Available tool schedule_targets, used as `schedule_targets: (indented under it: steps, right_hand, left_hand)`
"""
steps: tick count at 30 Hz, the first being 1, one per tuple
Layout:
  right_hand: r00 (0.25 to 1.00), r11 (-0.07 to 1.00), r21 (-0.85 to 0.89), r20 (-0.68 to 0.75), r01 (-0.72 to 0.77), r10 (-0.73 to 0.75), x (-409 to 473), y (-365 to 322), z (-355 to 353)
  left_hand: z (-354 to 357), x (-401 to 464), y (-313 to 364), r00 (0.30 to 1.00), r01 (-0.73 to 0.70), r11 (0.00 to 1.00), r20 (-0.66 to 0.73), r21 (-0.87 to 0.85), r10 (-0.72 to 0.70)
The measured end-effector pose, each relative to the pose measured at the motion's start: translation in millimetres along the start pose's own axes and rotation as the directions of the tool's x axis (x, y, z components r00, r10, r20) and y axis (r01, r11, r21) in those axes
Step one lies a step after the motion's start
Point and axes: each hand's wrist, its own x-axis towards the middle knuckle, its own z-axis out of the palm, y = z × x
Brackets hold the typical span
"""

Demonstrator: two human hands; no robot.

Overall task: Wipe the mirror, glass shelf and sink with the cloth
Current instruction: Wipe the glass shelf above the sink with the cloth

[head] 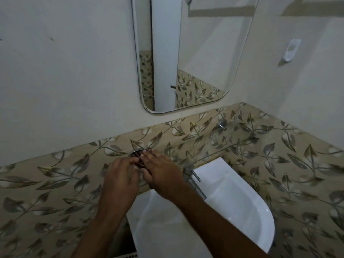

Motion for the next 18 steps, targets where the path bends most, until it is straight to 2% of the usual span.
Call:
schedule_targets:
  steps: [2,6,11,13,15,18]
  right_hand:
    - [1.0,1.0,0.018,0.018,-0.016,0.015,5.1,15.6,-7.4]
    - [0.99,0.991,-0.004,0.044,-0.137,0.137,7.7,63.7,-21.2]
    - [0.949,0.949,-0.016,-0.009,-0.315,0.315,0.1,96.5,-30.4]
    - [0.954,0.953,-0.066,-0.069,-0.295,0.291,-4.0,76.5,-20.9]
    - [0.976,0.98,-0.057,-0.121,-0.19,0.182,-10.9,46.7,-10.1]
    - [0.997,0.997,-0.074,-0.079,-0.02,0.014,-14.7,26.1,0.9]
  left_hand:
    - [7.2,3.3,3.6,0.999,-0.021,1.0,0.034,0.004,0.02]
    - [15.2,4.1,1.8,0.997,0.007,0.999,0.082,0.033,-0.01]
    - [23.2,5.5,8.4,0.996,-0.031,0.999,0.084,0.011,0.03]
    - [29.4,9.1,17.7,0.993,-0.081,0.997,0.085,0.018,0.079]
    - [38.8,12.7,27.5,0.988,-0.13,0.991,0.087,0.022,0.127]
    - [52.8,18.7,40.6,0.991,-0.097,0.995,0.09,-0.02,0.098]
